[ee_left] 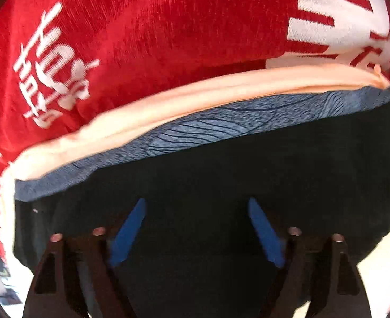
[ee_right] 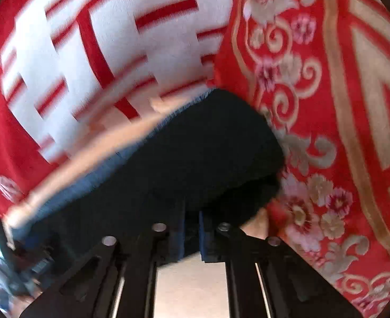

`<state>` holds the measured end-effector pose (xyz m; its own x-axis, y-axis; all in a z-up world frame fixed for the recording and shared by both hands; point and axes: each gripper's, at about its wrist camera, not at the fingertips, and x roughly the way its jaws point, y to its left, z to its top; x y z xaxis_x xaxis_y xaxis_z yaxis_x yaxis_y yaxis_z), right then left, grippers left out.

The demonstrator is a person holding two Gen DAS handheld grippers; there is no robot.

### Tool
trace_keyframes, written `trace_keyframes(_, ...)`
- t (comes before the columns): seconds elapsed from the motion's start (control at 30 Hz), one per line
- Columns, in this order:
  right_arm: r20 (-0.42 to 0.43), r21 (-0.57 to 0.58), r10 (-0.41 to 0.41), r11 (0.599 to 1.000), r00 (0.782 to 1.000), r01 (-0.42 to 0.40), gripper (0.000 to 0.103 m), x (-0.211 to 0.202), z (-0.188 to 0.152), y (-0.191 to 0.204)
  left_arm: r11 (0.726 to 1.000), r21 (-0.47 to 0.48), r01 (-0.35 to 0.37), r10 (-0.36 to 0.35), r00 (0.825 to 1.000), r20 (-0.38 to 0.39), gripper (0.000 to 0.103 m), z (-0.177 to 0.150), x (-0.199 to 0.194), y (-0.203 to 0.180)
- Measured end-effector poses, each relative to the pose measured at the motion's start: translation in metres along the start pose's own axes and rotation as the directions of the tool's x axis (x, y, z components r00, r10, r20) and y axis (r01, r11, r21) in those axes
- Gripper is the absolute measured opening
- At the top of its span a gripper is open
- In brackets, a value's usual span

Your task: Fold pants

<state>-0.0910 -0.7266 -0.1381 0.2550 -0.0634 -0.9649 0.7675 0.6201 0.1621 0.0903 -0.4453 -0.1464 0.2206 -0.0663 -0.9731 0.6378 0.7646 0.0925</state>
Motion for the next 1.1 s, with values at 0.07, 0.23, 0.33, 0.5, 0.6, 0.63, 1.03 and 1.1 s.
trace_keyframes(0.07, -0.064, 0.110, 0.045, 0.993, 0.997, -0.037, 0.023, 0.004, -0.011, -0.025, 1.000, 0.002, -0.003, 0.003, 0.999, -0.033, 0.084, 0.004, -0.004, 0.002)
trace_keyframes(0.23, 0.019, -0.046, 0.146, 0.988, 0.989, -0.145, 0.024, -0.044, -0.028, 0.011, 0.999, -0.041, 0.032, -0.032, 0.999, 0.010, 0.084, 0.026, -0.027, 0.014)
trace_keyframes(0.33, 0.033, -0.169, 0.164, 0.973, 0.986, -0.156, 0.041, -0.032, 0.009, 0.053, 0.998, -0.065, 0.018, -0.017, 1.000, 0.009, 0.084, 0.045, -0.019, 0.006)
trace_keyframes(0.5, -0.030, -0.257, 0.149, 0.954, 0.988, -0.151, 0.061, 0.021, 0.041, 0.086, 0.992, -0.124, 0.016, -0.018, 1.000, -0.012, 0.084, 0.063, 0.000, -0.005)
trace_keyframes(0.6, -0.075, -0.345, 0.066, 0.935, 0.995, -0.088, 0.059, 0.048, 0.031, 0.097, 0.996, -0.090, -0.017, 0.017, 1.000, -0.003, 0.084, 0.054, 0.009, -0.013)
trace_keyframes(0.63, -0.041, -0.378, 0.064, 0.923, 0.997, -0.075, 0.059, 0.045, 0.025, 0.097, 0.996, -0.088, -0.015, 0.016, 1.000, 0.006, 0.084, 0.040, 0.005, -0.015)
trace_keyframes(1.03, -0.030, -0.416, -0.014, 0.909, 0.999, 0.000, 0.060, 0.008, -0.021, 0.083, 0.987, -0.124, -0.104, 0.097, 0.994, -0.060, 0.084, -0.036, -0.026, 0.049)
trace_keyframes(1.1, -0.005, -0.441, 0.029, 0.897, 1.000, -0.028, 0.060, -0.003, -0.034, 0.101, 0.985, -0.118, -0.124, 0.109, 0.986, -0.126, 0.085, -0.054, -0.012, 0.057)
